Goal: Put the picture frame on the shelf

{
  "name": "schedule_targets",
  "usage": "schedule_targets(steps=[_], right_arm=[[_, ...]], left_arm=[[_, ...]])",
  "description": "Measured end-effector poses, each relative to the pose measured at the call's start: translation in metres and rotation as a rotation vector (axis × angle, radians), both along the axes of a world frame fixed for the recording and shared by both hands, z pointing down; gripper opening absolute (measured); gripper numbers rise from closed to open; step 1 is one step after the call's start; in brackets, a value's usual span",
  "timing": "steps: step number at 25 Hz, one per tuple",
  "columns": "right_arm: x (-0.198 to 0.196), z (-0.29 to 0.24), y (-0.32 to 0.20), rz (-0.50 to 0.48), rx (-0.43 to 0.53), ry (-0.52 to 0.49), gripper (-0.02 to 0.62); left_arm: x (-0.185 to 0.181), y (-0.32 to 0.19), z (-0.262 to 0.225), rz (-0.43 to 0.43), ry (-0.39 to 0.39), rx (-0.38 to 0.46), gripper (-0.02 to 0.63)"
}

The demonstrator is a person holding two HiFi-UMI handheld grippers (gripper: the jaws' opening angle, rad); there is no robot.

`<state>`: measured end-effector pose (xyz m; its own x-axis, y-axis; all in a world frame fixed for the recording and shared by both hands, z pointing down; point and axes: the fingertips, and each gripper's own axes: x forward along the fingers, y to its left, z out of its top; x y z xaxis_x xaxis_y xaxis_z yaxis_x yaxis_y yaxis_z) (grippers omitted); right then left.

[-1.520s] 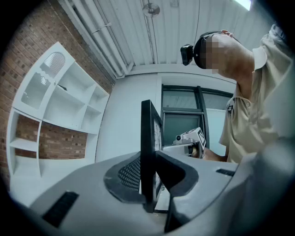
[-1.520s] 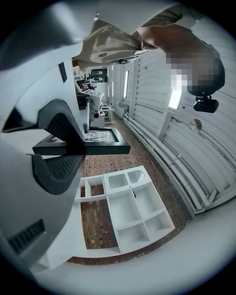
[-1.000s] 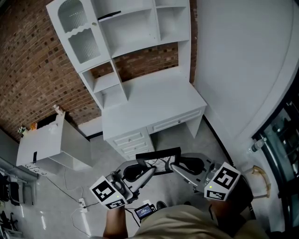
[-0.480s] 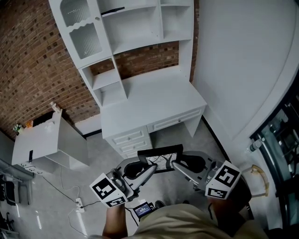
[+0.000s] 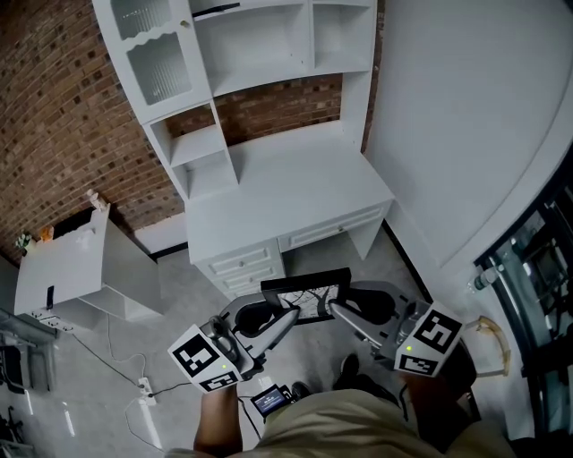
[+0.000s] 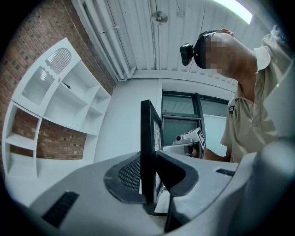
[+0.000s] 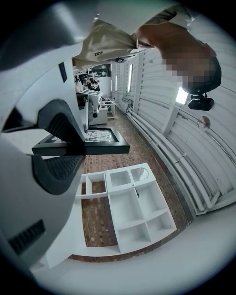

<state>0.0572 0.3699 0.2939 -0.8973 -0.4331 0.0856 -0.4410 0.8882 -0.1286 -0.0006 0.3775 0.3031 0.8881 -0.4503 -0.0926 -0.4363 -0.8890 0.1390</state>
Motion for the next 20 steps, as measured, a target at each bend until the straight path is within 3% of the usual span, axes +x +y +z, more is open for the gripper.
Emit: schedule_targets(steps=[9, 20], right_arm=[[0.028, 0.009, -0.071, -0.055, -0.013, -0.039, 0.078], [0.103, 0.003, -0.184, -0.143, -0.005, -0.074, 0.077]], left_arm=[[0.029, -0.068, 0.007, -0.056, -0.031, -0.023, 0.083], [0.104, -0.176, -0.001, -0.142, -0.063, -0.022, 0.083]])
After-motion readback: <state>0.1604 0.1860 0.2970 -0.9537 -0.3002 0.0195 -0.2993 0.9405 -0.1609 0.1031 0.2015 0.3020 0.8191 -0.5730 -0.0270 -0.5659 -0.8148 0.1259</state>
